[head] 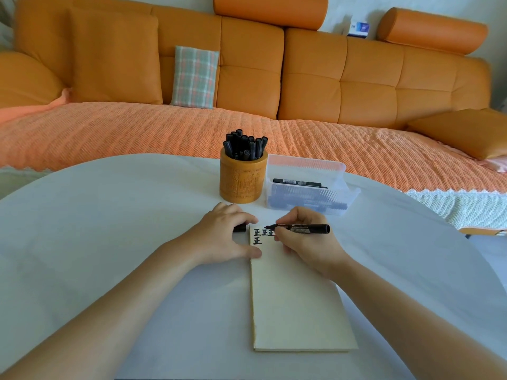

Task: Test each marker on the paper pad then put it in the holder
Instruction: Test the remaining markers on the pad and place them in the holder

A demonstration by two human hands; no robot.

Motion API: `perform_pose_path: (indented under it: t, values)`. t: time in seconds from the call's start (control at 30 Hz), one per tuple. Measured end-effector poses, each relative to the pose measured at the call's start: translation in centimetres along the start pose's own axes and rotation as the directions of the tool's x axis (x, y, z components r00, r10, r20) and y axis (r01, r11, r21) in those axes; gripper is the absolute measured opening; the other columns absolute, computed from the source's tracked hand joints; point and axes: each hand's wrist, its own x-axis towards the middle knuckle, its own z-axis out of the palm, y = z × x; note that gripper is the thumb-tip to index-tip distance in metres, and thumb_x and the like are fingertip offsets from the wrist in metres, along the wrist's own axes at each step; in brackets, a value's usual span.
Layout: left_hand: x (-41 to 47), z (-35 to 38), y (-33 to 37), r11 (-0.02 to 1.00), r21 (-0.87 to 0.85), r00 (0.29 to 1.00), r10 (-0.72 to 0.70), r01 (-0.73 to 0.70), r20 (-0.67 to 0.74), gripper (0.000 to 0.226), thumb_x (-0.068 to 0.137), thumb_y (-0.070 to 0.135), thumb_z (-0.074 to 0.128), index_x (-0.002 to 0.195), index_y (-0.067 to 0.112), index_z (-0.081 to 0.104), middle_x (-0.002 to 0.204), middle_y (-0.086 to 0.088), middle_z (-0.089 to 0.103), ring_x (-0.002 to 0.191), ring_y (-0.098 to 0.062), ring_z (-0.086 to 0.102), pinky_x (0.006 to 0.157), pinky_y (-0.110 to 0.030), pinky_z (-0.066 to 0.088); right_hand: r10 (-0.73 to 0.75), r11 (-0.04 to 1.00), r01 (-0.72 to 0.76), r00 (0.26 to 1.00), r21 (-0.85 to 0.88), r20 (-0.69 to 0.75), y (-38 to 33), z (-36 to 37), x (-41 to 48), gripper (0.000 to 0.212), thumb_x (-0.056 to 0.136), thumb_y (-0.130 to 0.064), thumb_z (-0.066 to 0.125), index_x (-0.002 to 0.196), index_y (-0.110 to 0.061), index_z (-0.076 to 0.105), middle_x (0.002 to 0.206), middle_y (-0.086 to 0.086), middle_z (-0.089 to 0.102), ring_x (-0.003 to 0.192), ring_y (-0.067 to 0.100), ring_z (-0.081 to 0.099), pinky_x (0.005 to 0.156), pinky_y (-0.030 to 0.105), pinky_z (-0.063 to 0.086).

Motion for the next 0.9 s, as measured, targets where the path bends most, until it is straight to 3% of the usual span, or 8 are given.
perform_pose_path:
  t: [0.2, 0.37, 0.6, 0.9]
  values:
    - [0.25, 0.04, -0.34, 1.000, -0.018, 1.000, 0.000, 0.000, 0.010, 0.073, 0.062, 0.070, 0.074, 0.126, 0.039, 0.057, 0.110, 0.022, 0.046, 0.114, -0.003, 0.037, 0.102, -0.032, 0.039, -0.009, 0.994, 0.010, 1.000, -0.113, 0.014, 0.12, 0.21, -0.02, 0.017, 0.084, -0.007, 0.071, 0.076, -0.002, 0.057, 0.055, -0.008, 0.059, 0.046, 0.009, 0.048, 0.044, 0.019, 0.038]
    - [0.35, 0.08, -0.32, 1.000, -0.020, 1.000, -0.008, 0.008, 0.010, 0.071, 0.064, 0.067, 0.076, 0.126, 0.038, 0.057, 0.111, 0.022, 0.048, 0.114, -0.003, 0.037, 0.102, -0.031, 0.039, -0.032, 0.990, 0.035, 0.999, -0.138, 0.025, 0.01, 0.28, -0.15, 0.016, 0.085, -0.007, 0.070, 0.078, 0.000, 0.058, 0.054, -0.008, 0.058, 0.045, 0.009, 0.048, 0.043, 0.019, 0.038]
    - [0.23, 0.02, -0.11, 0.999, -0.032, 1.000, -0.012, 0.013, 0.010, 0.068, 0.065, 0.062, 0.079, 0.125, 0.036, 0.058, 0.110, 0.022, 0.047, 0.112, -0.003, 0.040, 0.100, -0.030, 0.041, -0.049, 0.973, 0.054, 0.998, -0.226, 0.026, 0.39, 0.44, 0.06, 0.019, 0.082, -0.015, 0.073, 0.069, -0.016, 0.060, 0.067, -0.007, 0.063, 0.054, 0.006, 0.048, 0.050, 0.018, 0.039]
    - [0.33, 0.01, -0.19, 1.000, -0.004, 0.999, -0.021, 0.021, 0.024, 0.068, 0.067, 0.064, 0.077, 0.126, 0.037, 0.057, 0.115, 0.020, 0.048, 0.115, -0.003, 0.036, 0.101, -0.029, 0.039, -0.073, 0.968, 0.076, 0.997, -0.238, 0.019, 0.77, 0.39, 0.05, 0.018, 0.082, -0.014, 0.071, 0.070, -0.013, 0.057, 0.063, -0.009, 0.060, 0.052, 0.006, 0.046, 0.049, 0.018, 0.037]
